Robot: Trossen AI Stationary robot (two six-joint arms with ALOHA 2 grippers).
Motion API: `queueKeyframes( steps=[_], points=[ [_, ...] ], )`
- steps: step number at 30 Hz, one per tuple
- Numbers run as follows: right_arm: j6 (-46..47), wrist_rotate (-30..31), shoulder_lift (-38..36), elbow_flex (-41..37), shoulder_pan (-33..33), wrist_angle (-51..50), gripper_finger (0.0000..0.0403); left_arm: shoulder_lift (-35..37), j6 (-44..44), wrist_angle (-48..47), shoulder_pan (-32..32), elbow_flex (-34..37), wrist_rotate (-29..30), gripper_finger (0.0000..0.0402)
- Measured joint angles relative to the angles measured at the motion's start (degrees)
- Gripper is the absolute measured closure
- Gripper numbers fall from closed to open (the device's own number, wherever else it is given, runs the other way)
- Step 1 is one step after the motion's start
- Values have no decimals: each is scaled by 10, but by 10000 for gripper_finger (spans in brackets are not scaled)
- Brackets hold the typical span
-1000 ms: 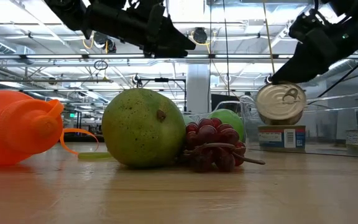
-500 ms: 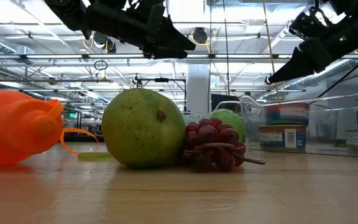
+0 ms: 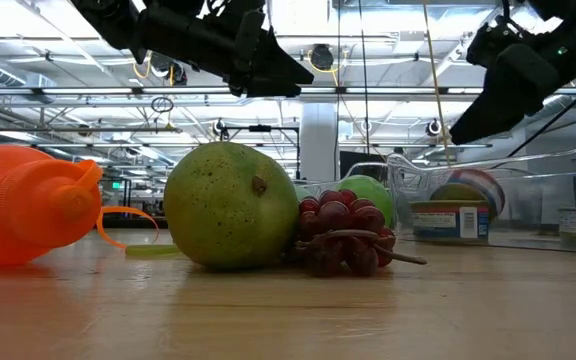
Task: Pick & Place Food Item
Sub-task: Put the blue tuna can into the bottom transparent bin
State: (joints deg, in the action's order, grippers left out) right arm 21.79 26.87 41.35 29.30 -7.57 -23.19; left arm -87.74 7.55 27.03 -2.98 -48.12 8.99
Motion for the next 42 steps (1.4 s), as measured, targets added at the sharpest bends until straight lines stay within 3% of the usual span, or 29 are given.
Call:
queueKeyframes(
  steps=[9, 14, 23, 26, 34, 38, 42],
  points=[
    [10, 0, 77, 0, 4, -29, 91, 0, -3, 0, 0, 0, 0, 66],
    [5, -1, 83, 8, 5, -39, 91, 0, -3, -1, 0, 0, 0, 66],
    [177, -3, 84, 72, -7, -212, 91, 0, -3, -7, 0, 0, 0, 66],
    [231, -36, 100, 72, -12, -258, 91, 0, -3, -7, 0, 0, 0, 66],
    [233, -74, 149, 72, -9, -263, 94, 0, -6, -6, 0, 0, 0, 66],
    [209, -76, 161, 72, -7, -263, 133, 0, -6, -6, 0, 0, 0, 66],
    [191, -80, 156, 72, -7, -260, 222, 0, -3, -6, 0, 0, 0, 66]
  ],
)
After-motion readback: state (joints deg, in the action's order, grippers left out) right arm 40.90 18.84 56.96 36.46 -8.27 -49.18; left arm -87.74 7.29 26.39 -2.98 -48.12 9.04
